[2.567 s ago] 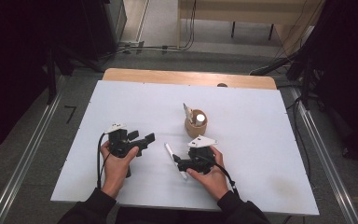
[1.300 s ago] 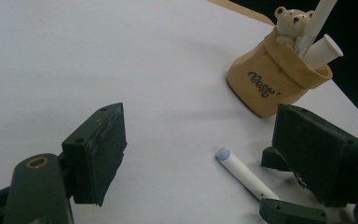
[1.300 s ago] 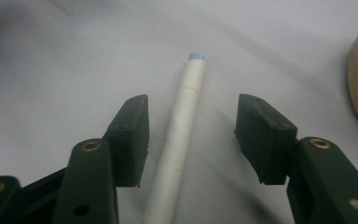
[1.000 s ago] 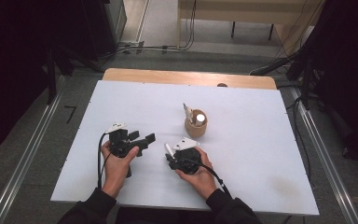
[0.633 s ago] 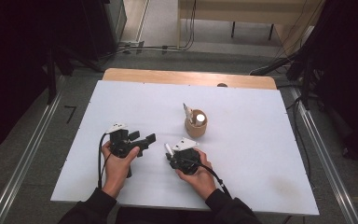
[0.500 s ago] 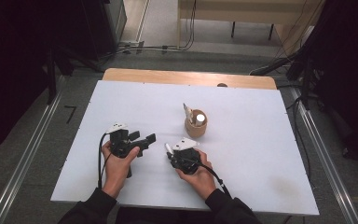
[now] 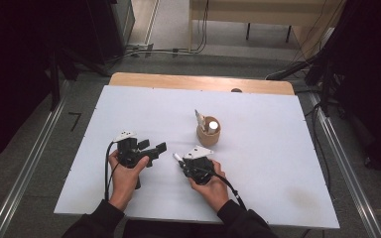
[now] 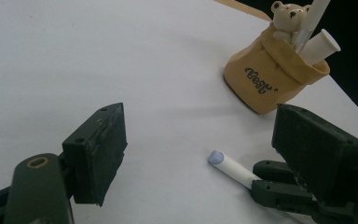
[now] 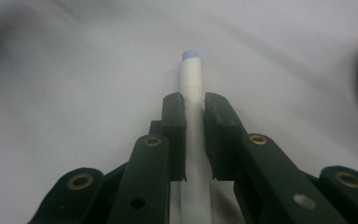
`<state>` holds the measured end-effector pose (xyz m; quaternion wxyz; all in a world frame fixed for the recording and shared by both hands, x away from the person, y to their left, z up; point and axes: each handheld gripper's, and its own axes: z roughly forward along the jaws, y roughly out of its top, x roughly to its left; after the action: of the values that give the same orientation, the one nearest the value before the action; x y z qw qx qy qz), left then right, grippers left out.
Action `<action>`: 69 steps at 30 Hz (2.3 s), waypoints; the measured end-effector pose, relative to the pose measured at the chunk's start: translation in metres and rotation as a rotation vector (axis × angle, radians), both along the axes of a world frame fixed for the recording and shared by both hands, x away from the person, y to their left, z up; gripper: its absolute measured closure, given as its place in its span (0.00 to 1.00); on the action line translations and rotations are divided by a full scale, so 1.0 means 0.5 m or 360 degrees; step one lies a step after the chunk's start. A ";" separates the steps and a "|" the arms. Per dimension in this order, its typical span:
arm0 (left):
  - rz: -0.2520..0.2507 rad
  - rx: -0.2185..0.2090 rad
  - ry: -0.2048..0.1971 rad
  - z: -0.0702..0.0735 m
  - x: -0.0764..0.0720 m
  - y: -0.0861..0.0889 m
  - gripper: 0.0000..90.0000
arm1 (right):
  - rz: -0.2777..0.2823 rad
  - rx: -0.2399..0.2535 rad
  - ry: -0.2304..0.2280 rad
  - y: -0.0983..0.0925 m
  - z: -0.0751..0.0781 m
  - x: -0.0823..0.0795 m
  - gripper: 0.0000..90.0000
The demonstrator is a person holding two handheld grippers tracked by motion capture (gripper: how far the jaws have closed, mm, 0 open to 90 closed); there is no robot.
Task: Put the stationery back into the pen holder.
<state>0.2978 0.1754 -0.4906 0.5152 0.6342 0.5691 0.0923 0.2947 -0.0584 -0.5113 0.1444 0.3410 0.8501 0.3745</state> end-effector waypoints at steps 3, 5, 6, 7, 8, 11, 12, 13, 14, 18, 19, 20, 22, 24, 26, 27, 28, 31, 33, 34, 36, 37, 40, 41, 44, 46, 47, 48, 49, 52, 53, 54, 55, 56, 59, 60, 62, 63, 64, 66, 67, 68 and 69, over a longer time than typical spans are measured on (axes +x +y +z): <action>-0.0010 -0.0002 -0.0001 0.000 0.000 0.000 0.21 | -0.0021 0.0052 0.0041 -0.006 0.002 0.003 0.86; -0.0021 -0.0002 0.0002 0.000 0.000 -0.002 0.21 | -0.0027 0.0071 0.0025 -0.011 0.006 0.005 0.86; -0.0024 0.0000 0.0003 0.000 -0.001 -0.003 0.21 | -0.0033 0.0089 0.0030 -0.014 0.009 0.006 0.86; -0.0026 -0.0003 0.0004 0.001 -0.002 -0.004 0.21 | -0.0036 0.0113 0.0039 -0.018 0.011 0.008 0.86; -0.0031 -0.0010 0.0005 0.001 -0.002 -0.006 0.21 | -0.0044 0.0134 0.0050 -0.023 0.014 0.010 0.86; -0.0051 -0.0008 0.0002 0.002 -0.005 -0.013 0.21 | -0.0063 0.0192 0.0079 -0.040 0.024 0.014 0.86; -0.0058 -0.0005 0.0004 0.002 -0.005 -0.014 0.21 | -0.0071 0.0211 0.0087 -0.049 0.029 0.016 0.86; -0.0068 -0.0003 0.0009 0.002 -0.006 -0.017 0.21 | -0.0077 0.0222 0.0089 -0.054 0.031 0.017 0.86; -0.0078 -0.0004 0.0010 0.002 -0.006 -0.019 0.21 | -0.0088 0.0229 0.0091 -0.062 0.035 0.018 0.86; -0.0104 -0.0008 0.0022 0.002 -0.008 -0.027 0.21 | -0.0116 0.0281 0.0106 -0.095 0.049 0.020 0.86; -0.0114 -0.0007 0.0020 0.002 -0.009 -0.029 0.21 | -0.0123 0.0289 0.0097 -0.103 0.053 0.020 0.86; -0.0125 -0.0012 0.0021 0.002 -0.010 -0.033 0.21 | -0.0126 0.0301 0.0094 -0.111 0.058 0.020 0.86; -0.0154 -0.0015 0.0024 0.003 -0.012 -0.043 0.21 | -0.0139 0.0338 0.0094 -0.129 0.068 0.019 0.86; -0.0186 -0.0012 0.0028 0.004 -0.014 -0.053 0.21 | -0.0158 0.0361 0.0089 -0.146 0.078 0.019 0.86; -0.0218 -0.0016 0.0029 0.005 -0.016 -0.064 0.21 | -0.0178 0.0398 0.0089 -0.163 0.086 0.020 0.86; -0.0235 -0.0021 0.0029 0.006 -0.017 -0.070 0.21 | -0.0186 0.0413 0.0088 -0.170 0.089 0.021 0.86; -0.0250 -0.0019 0.0027 0.007 -0.018 -0.077 0.21 | -0.0193 0.0427 0.0086 -0.176 0.092 0.021 0.86; -0.0293 -0.0025 0.0030 0.008 -0.019 -0.096 0.22 | -0.0208 0.0461 0.0078 -0.192 0.100 0.019 0.86; -0.0315 -0.0030 0.0040 0.008 -0.019 -0.107 0.22 | -0.0219 0.0470 0.0072 -0.201 0.105 0.017 0.86; -0.0327 -0.0043 0.0046 0.007 -0.019 -0.113 0.22 | -0.0226 0.0473 0.0067 -0.204 0.107 0.017 0.86; -0.0346 -0.0050 0.0057 0.007 -0.018 -0.122 0.22 | -0.0234 0.0475 0.0066 -0.210 0.108 0.017 0.86; -0.0356 -0.0051 0.0058 0.006 -0.018 -0.126 0.22 | -0.0238 0.0475 0.0062 -0.212 0.108 0.017 0.86; -0.0378 -0.0066 0.0066 0.007 -0.016 -0.140 0.22 | -0.0242 0.0474 0.0061 -0.216 0.109 0.017 0.86; -0.0387 -0.0071 0.0068 0.007 -0.015 -0.145 0.22 | -0.0242 0.0475 0.0061 -0.217 0.109 0.018 0.86; -0.0415 -0.0080 0.0083 0.006 -0.013 -0.162 0.22 | -0.0242 0.0480 0.0062 -0.217 0.110 0.017 0.86; -0.0434 -0.0100 0.0099 0.003 -0.011 -0.174 0.23 | -0.0241 0.0481 0.0060 -0.217 0.110 0.017 0.86; -0.0445 -0.0105 0.0104 0.003 -0.010 -0.180 0.23 | -0.0241 0.0482 0.0059 -0.217 0.110 0.017 0.86; -0.0454 -0.0114 0.0112 0.002 -0.010 -0.186 0.23 | -0.0241 0.0482 0.0059 -0.217 0.109 0.017 0.86; -0.0468 -0.0115 0.0119 0.001 -0.010 -0.192 0.23 | -0.0242 0.0481 0.0059 -0.216 0.110 0.017 0.86; -0.0514 -0.0145 0.0137 -0.001 -0.008 -0.211 0.26 | -0.0239 0.0480 0.0057 -0.215 0.110 0.017 0.86; -0.0522 -0.0153 0.0143 -0.001 -0.007 -0.217 0.26 | -0.0239 0.0481 0.0058 -0.214 0.109 0.016 0.86; -0.0531 -0.0163 0.0147 -0.001 -0.006 -0.223 0.26 | -0.0236 0.0482 0.0057 -0.214 0.109 0.017 0.86; -0.0540 -0.0167 0.0149 -0.001 -0.005 -0.228 0.26 | -0.0237 0.0482 0.0059 -0.214 0.109 0.016 0.86; -0.0547 -0.0179 0.0149 0.000 -0.005 -0.233 0.27 | -0.0237 0.0482 0.0057 -0.213 0.108 0.016 0.86; -0.0567 -0.0195 0.0145 0.005 -0.002 -0.246 0.28 | -0.0239 0.0488 0.0054 -0.213 0.108 0.016 0.86; -0.0572 -0.0199 0.0141 0.007 -0.001 -0.250 0.28 | -0.0239 0.0487 0.0052 -0.213 0.108 0.016 0.86; -0.0580 -0.0212 0.0138 0.010 0.002 -0.256 0.29 | -0.0242 0.0494 0.0051 -0.213 0.108 0.016 0.86; -0.0584 -0.0222 0.0136 0.011 0.003 -0.260 0.30 | -0.0242 0.0497 0.0053 -0.213 0.107 0.016 0.86; -0.0589 -0.0224 0.0135 0.011 0.004 -0.263 0.30 | -0.0244 0.0501 0.0052 -0.213 0.107 0.015 0.86; -0.0595 -0.0238 0.0139 0.012 0.006 -0.269 0.32 | -0.0244 0.0511 0.0055 -0.213 0.108 0.015 0.86; -0.0601 -0.0243 0.0142 0.010 0.007 -0.272 0.33 | -0.0246 0.0516 0.0046 -0.213 0.108 0.015 0.86; -0.0609 -0.0253 0.0150 0.009 0.008 -0.275 0.33 | -0.0247 0.0525 0.0047 -0.214 0.108 0.015 0.86; -0.0616 -0.0258 0.0156 0.008 0.008 -0.278 0.33 | -0.0250 0.0531 0.0051 -0.215 0.109 0.015 0.86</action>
<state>0.3019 0.0366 -0.4865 0.5443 0.6919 0.4666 -0.0855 0.3024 -0.1658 -0.4569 0.1012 0.4315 0.7491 0.4924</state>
